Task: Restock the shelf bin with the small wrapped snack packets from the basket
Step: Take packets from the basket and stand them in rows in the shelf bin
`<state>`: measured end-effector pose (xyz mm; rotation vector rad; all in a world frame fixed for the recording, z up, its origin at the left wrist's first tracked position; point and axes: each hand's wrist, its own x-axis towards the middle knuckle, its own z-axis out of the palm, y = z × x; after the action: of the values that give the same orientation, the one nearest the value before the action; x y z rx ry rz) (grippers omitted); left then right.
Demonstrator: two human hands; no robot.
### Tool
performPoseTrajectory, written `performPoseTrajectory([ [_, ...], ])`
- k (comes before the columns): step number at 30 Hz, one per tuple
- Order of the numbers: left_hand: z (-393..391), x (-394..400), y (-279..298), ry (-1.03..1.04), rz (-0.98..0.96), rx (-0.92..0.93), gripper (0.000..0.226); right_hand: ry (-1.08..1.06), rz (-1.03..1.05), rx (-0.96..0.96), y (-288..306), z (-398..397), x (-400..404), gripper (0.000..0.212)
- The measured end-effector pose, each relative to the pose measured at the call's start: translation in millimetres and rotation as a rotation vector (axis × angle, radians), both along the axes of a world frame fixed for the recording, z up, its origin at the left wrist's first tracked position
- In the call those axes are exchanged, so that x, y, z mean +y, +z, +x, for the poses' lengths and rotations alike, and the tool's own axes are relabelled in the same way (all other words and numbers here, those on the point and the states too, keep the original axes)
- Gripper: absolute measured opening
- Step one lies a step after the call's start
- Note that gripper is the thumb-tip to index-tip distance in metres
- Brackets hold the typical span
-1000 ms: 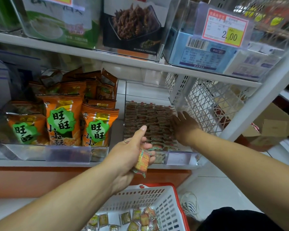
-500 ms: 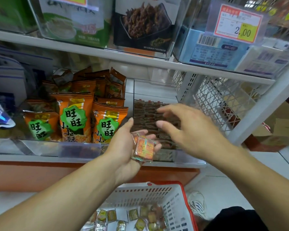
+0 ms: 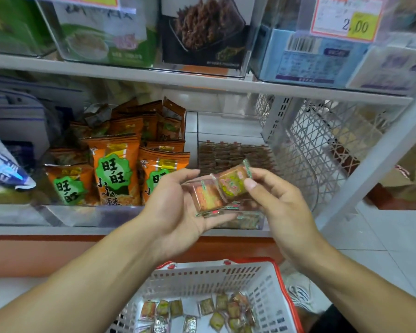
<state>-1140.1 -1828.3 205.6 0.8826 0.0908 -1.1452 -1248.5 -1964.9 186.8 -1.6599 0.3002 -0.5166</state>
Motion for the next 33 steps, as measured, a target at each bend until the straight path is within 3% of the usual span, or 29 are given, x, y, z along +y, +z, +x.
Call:
performPoseTrajectory([
  [4, -0.4, 1.4, -5.1, 0.042, -0.021, -0.003, 0.053, 0.031, 0.433, 0.128, -0.4, 5.2, 5.0, 0.027],
  [8, 3.1, 2.7, -10.7, 0.099, -0.007, -0.001, 0.056, 0.073, 0.564, 0.146, 1.7, 4.2, 1.1, 0.030],
  [13, 8.2, 3.4, -16.4, 0.152, 0.060, -0.087, 0.045, 0.098, 0.483, 0.154, 4.0, 2.1, -5.5, 0.020],
  [16, 6.5, 1.7, -19.2, 0.139, 0.108, -0.253, 0.038, 0.063, 0.447, 0.130, 4.1, 1.4, -7.9, 0.025],
  [19, 3.1, 4.2, -27.6, 0.159, 0.177, -0.614, 0.075, 0.006, 0.421, 0.069, 6.4, 0.6, -11.3, 0.035],
  [23, -0.5, 6.5, -29.8, 0.255, 0.267, -1.160, 0.070, 0.001, 0.398, 0.005, 8.4, -1.5, -17.8, 0.025],
  [28, -8.7, 2.5, -31.1, 0.250, 0.117, -1.168, 0.074, 0.029, 0.322, 0.059, 8.0, -3.7, -18.1, 0.018],
  [33, -11.1, 1.6, -32.0, 0.280, 0.065, -1.193, 0.071, 0.044, 0.372, 0.165, 2.4, -4.5, -11.6, 0.018],
])
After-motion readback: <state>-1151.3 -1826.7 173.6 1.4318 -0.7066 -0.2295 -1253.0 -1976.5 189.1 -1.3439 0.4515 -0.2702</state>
